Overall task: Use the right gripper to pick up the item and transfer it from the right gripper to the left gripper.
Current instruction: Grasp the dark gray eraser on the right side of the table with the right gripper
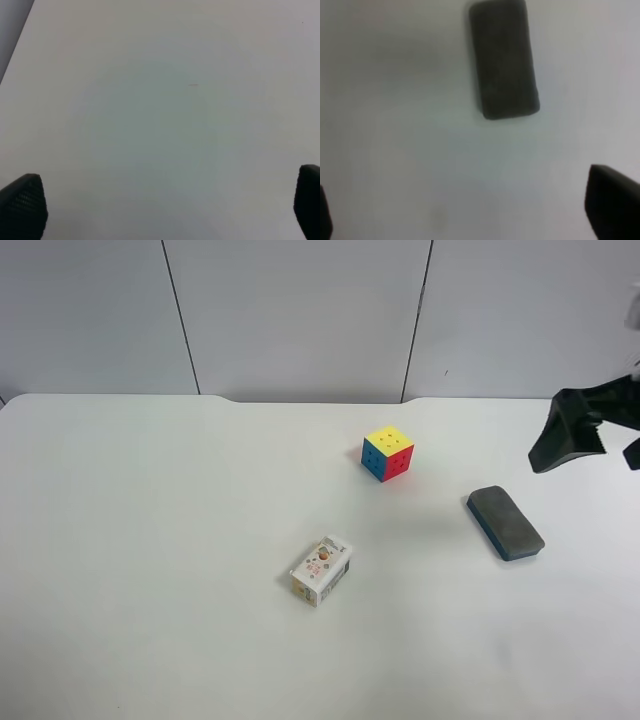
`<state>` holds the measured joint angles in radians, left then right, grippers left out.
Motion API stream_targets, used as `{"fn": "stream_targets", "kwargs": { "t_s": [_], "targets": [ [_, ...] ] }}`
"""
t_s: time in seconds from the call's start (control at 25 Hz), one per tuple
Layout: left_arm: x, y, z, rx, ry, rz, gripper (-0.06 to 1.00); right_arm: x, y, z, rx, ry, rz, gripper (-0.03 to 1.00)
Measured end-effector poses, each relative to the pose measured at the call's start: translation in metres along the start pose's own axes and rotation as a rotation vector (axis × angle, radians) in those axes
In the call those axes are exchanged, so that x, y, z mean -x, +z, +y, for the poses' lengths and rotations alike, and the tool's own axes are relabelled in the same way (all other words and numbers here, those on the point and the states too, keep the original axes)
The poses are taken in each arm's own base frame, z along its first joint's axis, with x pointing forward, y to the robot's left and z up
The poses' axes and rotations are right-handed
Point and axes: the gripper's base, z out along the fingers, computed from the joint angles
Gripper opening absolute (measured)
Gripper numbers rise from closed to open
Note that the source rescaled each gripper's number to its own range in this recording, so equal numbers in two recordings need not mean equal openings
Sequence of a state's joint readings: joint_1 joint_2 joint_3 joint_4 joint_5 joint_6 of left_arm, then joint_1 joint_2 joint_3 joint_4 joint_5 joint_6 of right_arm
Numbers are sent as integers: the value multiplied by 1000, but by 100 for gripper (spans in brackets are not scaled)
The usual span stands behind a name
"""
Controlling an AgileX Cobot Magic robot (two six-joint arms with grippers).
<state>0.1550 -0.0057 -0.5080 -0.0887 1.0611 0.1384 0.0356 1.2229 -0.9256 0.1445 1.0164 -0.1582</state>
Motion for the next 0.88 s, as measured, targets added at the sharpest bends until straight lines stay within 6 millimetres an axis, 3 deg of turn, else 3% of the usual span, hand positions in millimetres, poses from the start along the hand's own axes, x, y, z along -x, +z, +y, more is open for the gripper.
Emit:
{"fn": "stream_targets", "kwargs": {
  "t_s": [0.36,0.88],
  "targets": [
    [0,0,0,0,0,0,100,26,62,-13,-8,-77,206,100],
    [0,0,0,0,0,0,100,31,137,-34,-96,-186,338,100]
  ]
}}
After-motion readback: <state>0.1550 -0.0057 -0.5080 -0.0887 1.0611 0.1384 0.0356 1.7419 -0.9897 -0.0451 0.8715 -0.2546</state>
